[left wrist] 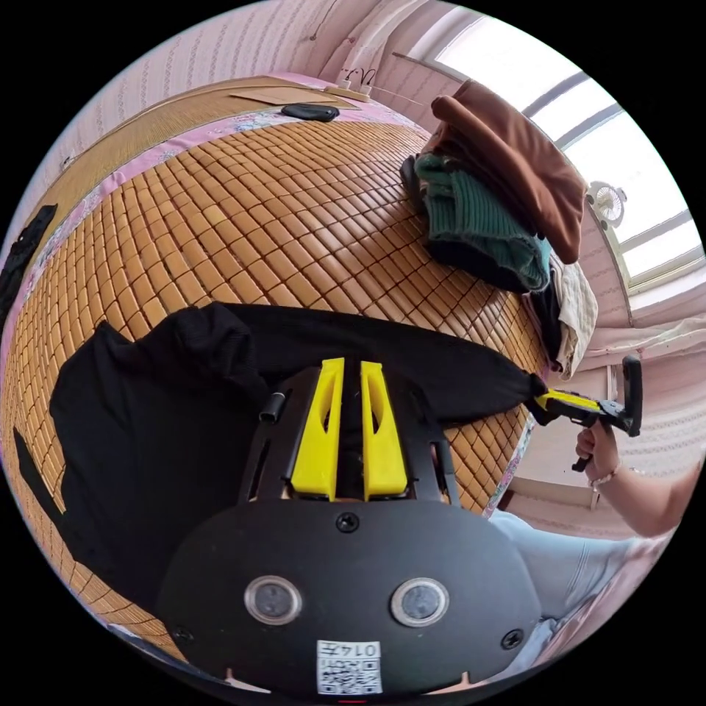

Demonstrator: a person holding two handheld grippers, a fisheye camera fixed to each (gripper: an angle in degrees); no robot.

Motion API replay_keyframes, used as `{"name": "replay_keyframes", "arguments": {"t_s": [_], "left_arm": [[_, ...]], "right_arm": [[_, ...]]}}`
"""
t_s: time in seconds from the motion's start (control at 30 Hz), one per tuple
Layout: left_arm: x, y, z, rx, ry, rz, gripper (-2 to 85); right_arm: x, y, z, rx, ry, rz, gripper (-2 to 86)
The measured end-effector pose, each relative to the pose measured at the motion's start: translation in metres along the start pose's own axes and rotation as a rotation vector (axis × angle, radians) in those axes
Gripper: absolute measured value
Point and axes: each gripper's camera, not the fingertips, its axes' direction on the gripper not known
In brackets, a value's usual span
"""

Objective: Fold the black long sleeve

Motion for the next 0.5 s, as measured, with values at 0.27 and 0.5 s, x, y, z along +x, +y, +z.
{"name": "replay_keyframes", "arguments": {"t_s": [0.27,0.5], "left_arm": [[0.003,0.005,0.007,-0.001,0.046,-0.042,5.2],[0.015,-0.014,-0.017,0.060,-0.022,0.014,5.4]], "right_arm": [[0.124,0.033,-0.029,0.172,-0.287,0.476,1.6],[0.107,0.037,-0.032,0.211,-0.148,0.395,5.8]]}}
